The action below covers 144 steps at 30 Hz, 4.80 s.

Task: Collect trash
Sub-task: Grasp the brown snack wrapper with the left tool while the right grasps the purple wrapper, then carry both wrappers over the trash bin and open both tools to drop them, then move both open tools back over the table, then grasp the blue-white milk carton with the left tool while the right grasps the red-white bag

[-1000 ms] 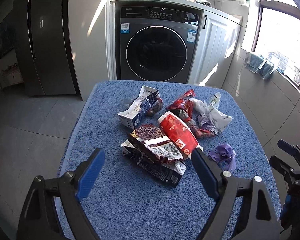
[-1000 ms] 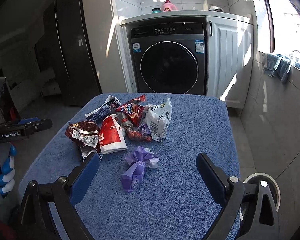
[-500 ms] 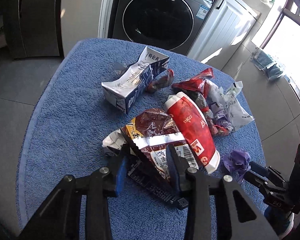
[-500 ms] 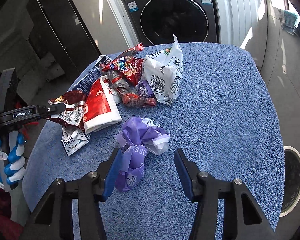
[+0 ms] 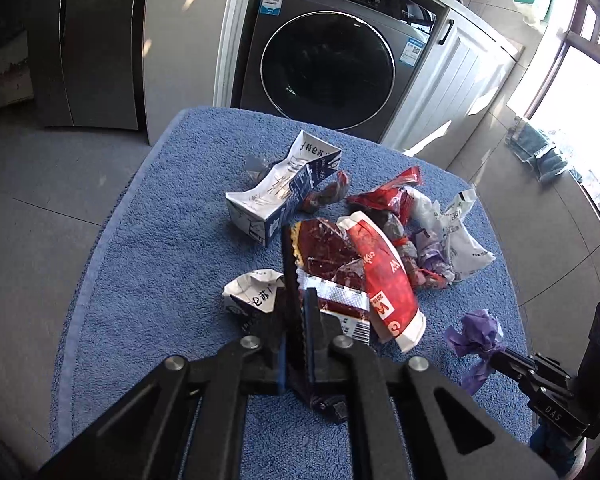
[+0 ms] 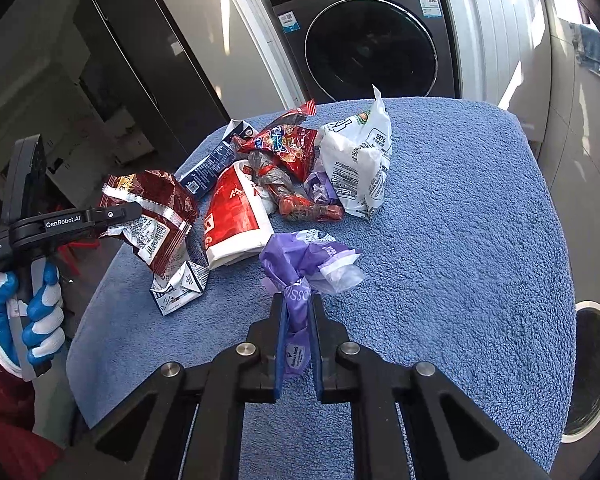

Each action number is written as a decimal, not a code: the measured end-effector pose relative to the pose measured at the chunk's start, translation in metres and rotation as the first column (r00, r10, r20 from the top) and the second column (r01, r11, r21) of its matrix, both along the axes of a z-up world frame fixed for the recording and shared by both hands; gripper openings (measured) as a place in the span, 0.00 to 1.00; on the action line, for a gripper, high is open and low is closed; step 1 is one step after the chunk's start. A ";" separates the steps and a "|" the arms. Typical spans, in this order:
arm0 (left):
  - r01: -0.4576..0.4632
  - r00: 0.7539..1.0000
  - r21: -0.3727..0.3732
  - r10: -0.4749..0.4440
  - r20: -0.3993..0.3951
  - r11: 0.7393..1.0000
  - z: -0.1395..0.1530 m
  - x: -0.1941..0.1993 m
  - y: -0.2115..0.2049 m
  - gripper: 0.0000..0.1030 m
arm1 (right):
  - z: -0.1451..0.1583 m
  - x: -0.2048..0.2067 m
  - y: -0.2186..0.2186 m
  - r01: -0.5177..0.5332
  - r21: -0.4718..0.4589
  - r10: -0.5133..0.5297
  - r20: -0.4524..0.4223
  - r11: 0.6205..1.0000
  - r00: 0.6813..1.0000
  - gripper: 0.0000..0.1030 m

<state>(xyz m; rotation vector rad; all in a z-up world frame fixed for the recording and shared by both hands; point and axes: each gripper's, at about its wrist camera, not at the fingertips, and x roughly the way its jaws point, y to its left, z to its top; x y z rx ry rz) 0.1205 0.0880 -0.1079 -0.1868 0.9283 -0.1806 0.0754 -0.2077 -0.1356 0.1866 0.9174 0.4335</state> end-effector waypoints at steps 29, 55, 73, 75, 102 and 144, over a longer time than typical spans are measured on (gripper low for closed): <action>0.652 0.744 0.170 -0.667 0.048 0.739 0.046 -0.018 -0.429 0.06 | 0.040 -0.121 -0.302 0.604 -0.107 -0.578 0.199 0.790 0.791 0.09; 0.744 0.654 0.076 -0.701 -0.286 0.664 -0.139 0.030 -0.600 0.38 | -0.131 -0.047 -0.389 0.665 -0.214 -0.696 -0.134 0.715 0.705 0.27; 0.670 0.724 0.146 -0.684 0.088 0.728 0.021 -0.027 -0.447 0.38 | 0.032 -0.097 -0.300 0.634 -0.166 -0.606 0.189 0.756 0.772 0.34; 0.655 0.733 0.156 -0.672 0.110 0.740 0.037 -0.035 -0.418 0.39 | 0.053 -0.104 -0.282 0.625 -0.153 -0.587 0.234 0.765 0.775 0.35; 0.101 0.994 -0.062 -0.103 -0.034 0.993 -0.017 -0.014 0.028 0.63 | 0.101 -0.021 0.016 0.072 -0.157 -0.035 0.228 0.985 0.973 0.56; -0.039 0.982 -0.218 -0.003 -0.191 0.975 -0.059 -0.004 0.050 0.02 | -0.033 0.082 0.121 -0.294 -0.155 0.288 -0.057 0.943 0.956 0.56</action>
